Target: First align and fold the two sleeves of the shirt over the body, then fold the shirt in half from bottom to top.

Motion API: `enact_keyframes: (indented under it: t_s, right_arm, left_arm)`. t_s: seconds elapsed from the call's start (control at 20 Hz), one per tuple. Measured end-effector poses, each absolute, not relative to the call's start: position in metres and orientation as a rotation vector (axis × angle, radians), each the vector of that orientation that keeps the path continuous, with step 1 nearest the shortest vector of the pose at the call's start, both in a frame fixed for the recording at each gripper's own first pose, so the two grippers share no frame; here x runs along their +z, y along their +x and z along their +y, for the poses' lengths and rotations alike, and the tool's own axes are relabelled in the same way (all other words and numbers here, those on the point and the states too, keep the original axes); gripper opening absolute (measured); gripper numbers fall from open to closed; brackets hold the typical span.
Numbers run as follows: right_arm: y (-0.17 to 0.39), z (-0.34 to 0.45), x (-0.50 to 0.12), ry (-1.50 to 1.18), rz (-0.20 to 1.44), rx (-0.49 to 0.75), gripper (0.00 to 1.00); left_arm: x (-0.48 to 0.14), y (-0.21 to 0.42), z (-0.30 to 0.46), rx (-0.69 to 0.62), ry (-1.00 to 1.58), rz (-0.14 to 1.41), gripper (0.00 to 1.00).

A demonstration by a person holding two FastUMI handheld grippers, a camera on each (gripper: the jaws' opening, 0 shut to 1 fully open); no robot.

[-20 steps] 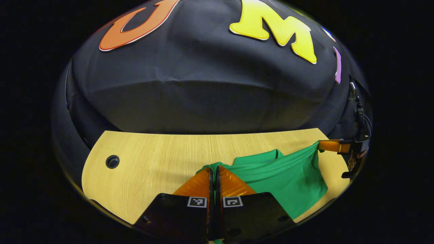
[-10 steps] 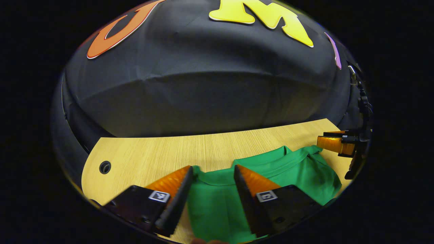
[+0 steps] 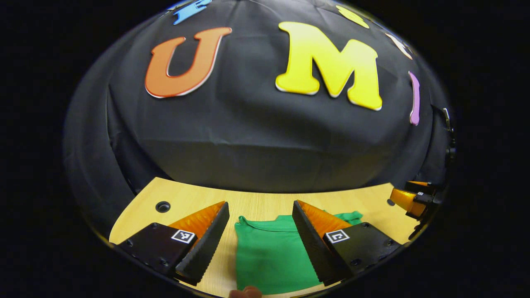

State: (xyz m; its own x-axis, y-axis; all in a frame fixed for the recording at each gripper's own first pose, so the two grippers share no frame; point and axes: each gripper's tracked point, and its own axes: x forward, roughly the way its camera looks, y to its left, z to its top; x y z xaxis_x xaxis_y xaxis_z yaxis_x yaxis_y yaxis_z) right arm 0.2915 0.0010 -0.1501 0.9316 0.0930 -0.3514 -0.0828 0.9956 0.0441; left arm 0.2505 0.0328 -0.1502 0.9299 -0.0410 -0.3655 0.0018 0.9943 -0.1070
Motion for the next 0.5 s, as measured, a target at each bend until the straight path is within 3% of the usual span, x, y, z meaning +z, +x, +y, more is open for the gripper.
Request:
enact_keyframes:
  t_s: [0.1, 0.3, 0.5]
  right_arm:
    - [0.259, 0.003, -0.105, 0.041, 0.285, 0.096, 0.93]
    - [0.19, 0.009, -0.039, 0.007, 0.162, 0.103, 0.97]
    - [0.133, 0.018, 0.01, -0.009, 0.041, 0.106, 0.93]
  left_arm:
    - [-0.111, 0.22, 0.036, 0.003, -0.095, 0.324, 0.98]
    - [-0.034, 0.157, 0.038, 0.014, -0.088, 0.198, 0.97]
    - [0.032, 0.1, 0.037, 0.025, -0.058, 0.08, 0.97]
